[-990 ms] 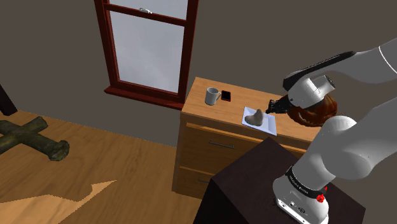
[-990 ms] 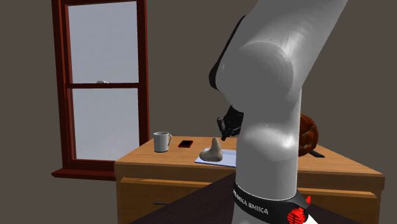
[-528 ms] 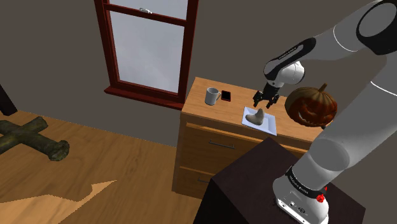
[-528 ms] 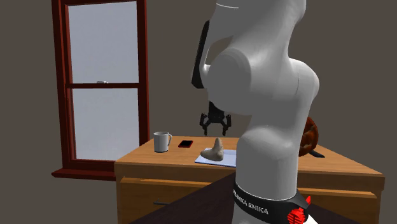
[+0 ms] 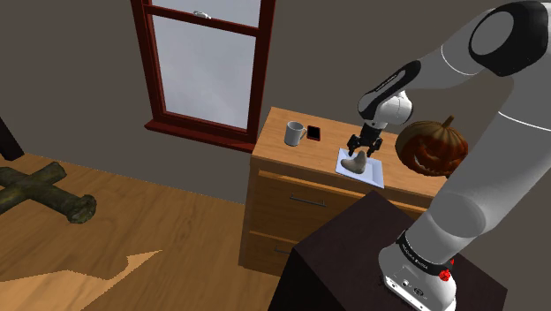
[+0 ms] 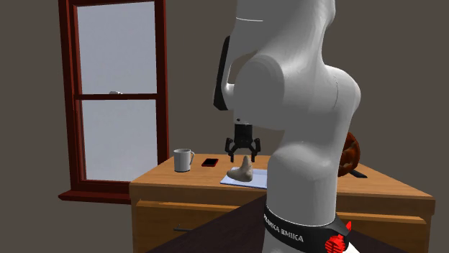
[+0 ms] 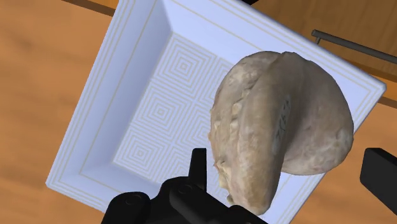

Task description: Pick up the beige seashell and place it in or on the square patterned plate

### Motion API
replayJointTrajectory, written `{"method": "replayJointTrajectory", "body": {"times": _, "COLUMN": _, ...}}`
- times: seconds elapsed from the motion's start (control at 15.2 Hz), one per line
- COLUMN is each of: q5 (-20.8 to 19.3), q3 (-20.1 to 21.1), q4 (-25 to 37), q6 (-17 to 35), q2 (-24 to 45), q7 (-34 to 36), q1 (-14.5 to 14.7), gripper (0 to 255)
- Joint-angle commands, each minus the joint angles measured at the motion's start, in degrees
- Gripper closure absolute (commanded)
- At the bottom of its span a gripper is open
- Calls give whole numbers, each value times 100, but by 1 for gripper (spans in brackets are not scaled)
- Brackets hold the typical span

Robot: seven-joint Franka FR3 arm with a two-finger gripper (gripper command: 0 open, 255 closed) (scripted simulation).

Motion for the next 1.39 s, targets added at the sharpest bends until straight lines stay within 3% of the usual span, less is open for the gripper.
{"method": "replayJointTrajectory", "body": {"times": 0.0, "q5": 29, "q3": 10, "q4": 5, "q6": 24, "q2": 32, "q7": -14, "q1": 0, "gripper": 0}}
{"method": "replayJointTrajectory", "body": {"times": 0.33, "q5": 28, "q3": 10, "q4": 5, "q6": 23, "q2": 31, "q7": -14, "q1": 0, "gripper": 0}}
{"method": "replayJointTrajectory", "body": {"times": 0.4, "q5": 28, "q3": 10, "q4": 5, "q6": 23, "q2": 31, "q7": -14, "q1": 0, "gripper": 255}}
{"method": "replayJointTrajectory", "body": {"times": 0.99, "q5": 29, "q3": 9, "q4": 5, "q6": 24, "q2": 32, "q7": -15, "q1": 0, "gripper": 255}}
{"method": "replayJointTrajectory", "body": {"times": 1.32, "q5": -332, "q3": -69, "q4": 49, "q6": -354, "q2": -364, "q7": 252, "q1": 36, "gripper": 255}}
